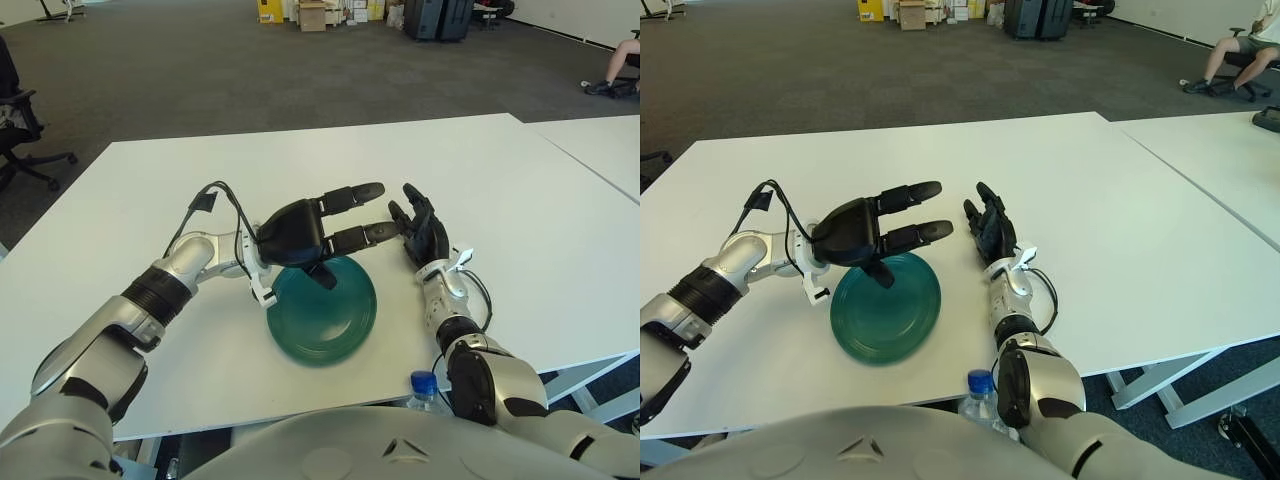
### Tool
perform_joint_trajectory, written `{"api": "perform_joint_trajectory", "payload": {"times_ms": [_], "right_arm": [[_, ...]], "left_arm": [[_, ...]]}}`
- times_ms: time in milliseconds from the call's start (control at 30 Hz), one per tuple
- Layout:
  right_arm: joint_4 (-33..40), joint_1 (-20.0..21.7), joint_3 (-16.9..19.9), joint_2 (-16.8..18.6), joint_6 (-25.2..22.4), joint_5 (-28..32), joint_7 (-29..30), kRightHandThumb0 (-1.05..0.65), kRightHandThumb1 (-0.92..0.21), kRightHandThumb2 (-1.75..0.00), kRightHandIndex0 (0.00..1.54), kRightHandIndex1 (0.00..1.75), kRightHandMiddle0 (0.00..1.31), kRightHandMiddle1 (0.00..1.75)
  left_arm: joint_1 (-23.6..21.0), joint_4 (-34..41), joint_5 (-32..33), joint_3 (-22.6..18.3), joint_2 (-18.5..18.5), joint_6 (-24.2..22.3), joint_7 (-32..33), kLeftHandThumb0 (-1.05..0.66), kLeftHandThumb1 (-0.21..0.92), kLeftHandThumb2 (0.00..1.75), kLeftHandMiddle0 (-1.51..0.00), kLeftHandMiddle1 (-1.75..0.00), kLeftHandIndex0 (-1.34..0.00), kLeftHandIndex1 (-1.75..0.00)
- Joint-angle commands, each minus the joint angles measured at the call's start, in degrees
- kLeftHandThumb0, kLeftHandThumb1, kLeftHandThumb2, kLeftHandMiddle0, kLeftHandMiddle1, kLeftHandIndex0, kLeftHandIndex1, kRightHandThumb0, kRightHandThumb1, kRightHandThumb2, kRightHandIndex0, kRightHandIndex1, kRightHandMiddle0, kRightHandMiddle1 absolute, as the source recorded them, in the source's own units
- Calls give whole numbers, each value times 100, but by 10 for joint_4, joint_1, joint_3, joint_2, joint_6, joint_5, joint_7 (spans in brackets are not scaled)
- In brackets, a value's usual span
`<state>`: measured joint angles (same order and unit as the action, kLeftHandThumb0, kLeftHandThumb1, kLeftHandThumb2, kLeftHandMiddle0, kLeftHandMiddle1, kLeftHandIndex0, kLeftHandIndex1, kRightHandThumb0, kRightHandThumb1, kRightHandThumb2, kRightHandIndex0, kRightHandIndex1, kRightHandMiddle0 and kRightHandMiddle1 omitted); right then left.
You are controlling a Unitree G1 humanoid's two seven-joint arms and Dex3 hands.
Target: Put the bottle into the plate.
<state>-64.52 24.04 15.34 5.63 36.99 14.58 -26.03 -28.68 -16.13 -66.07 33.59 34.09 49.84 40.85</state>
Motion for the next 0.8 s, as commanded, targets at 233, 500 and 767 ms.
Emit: {"api": "perform_joint_trajectory", "payload": {"times_ms": [233, 500, 767], "right_arm": [[35, -96, -49, -14, 112, -71, 13, -84, -92, -108, 21, 0, 0, 27], [48, -102, -71, -21, 130, -104, 53, -87, -92, -106, 18, 0, 0, 27], [14, -76, -74, -25, 119, -107, 68, -87, -92, -103, 18, 0, 0, 31]], "left_arm": [[13, -28, 96, -27, -7, 12, -75, -95, 92, 107, -5, -1, 0, -13], [21, -25, 134, -46, -8, 22, -116, -94, 92, 108, -6, -1, 0, -17], [18, -30, 135, -68, -14, 30, -111, -93, 92, 107, -8, -2, 0, -21]]}}
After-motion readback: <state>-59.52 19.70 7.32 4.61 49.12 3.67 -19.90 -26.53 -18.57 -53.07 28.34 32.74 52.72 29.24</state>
